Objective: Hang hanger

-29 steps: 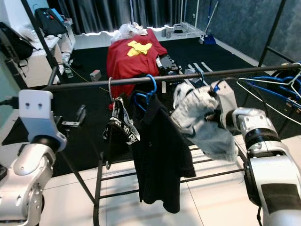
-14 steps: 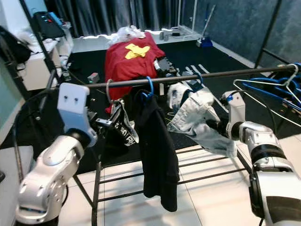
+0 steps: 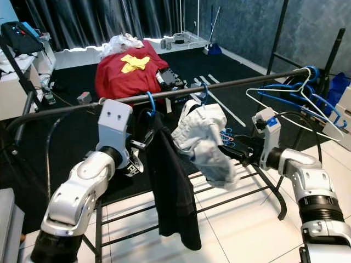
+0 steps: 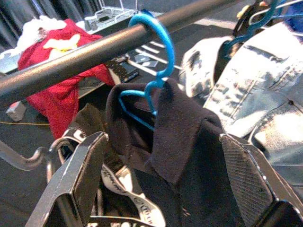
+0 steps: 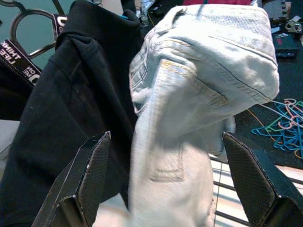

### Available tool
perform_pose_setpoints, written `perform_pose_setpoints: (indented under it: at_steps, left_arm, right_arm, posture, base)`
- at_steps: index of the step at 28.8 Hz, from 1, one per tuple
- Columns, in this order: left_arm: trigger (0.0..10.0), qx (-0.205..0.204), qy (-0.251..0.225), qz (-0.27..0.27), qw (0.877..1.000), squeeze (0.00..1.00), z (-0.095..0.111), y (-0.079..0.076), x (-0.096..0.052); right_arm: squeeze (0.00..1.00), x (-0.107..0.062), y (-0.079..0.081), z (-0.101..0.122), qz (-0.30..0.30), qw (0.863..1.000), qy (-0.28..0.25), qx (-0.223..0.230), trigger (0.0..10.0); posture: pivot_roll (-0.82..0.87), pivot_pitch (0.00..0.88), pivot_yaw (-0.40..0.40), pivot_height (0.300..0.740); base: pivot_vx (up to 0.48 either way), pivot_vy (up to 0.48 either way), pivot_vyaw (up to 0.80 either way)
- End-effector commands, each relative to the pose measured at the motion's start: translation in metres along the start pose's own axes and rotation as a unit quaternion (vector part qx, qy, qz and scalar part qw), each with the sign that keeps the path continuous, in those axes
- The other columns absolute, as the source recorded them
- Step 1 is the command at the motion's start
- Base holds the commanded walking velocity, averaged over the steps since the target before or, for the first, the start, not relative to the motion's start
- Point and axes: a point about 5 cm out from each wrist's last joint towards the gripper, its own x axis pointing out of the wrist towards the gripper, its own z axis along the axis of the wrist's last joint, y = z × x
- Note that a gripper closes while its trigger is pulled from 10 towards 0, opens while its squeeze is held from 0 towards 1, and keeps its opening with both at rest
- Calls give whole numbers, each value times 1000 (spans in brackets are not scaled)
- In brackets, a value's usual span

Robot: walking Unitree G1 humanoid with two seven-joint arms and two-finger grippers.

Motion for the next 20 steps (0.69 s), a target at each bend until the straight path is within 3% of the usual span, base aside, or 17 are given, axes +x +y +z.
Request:
perform_pose_setpoints:
  at_steps: [1,3,4,8,9,10,11,13,14,20]
  left_arm:
    - [10000,15,22,54,998,0,-11,23,8]
    - [10000,15,22,54,998,0,-11,23,8]
    - [10000,13,26,90,996,0,-13,39,12]
    - [10000,13,26,90,996,0,-13,39,12]
    - [10000,11,23,129,991,0,-12,58,12]
    - [10000,11,23,129,991,0,-12,58,12]
    - [10000,9,25,157,987,0,-13,73,10]
    - [10000,9,25,157,987,0,-13,73,10]
    - [10000,9,27,173,984,0,-14,81,8]
    - [10000,-11,56,152,987,0,-28,72,7]
  right_arm:
    - [0,4,9,9,23,999,-20,-13,10000]
    - [0,4,9,9,23,999,-20,-13,10000]
    - [0,1,13,14,33,999,-29,-19,10000]
    - [0,1,13,14,33,999,-29,-19,10000]
    - [0,-6,18,17,49,998,-33,-23,10000]
    - [0,-6,18,17,49,998,-33,-23,10000]
    - [0,-13,20,18,54,998,-28,-29,10000]
    - [0,-13,20,18,54,998,-28,-29,10000]
    - [0,-19,23,18,56,998,-23,-32,10000]
    - [0,-27,27,19,43,998,-11,-34,10000]
  posture:
    - [-228,0,19,740]
    - [-228,0,19,740]
    - [-236,0,20,740]
    - [-236,0,20,740]
    - [-247,0,21,740]
    - [-247,0,21,740]
    - [-247,0,21,740]
    - [-247,0,21,740]
    - [-247,0,21,740]
    - [-257,0,22,740]
  base:
    - [0,0,0]
    - [0,0,0]
    - [0,0,0]
    - [0,0,0]
    - [0,0,0]
    - [0,0,0]
    - [0,0,0]
    - [0,0,0]
    - [0,0,0]
    - [0,0,0]
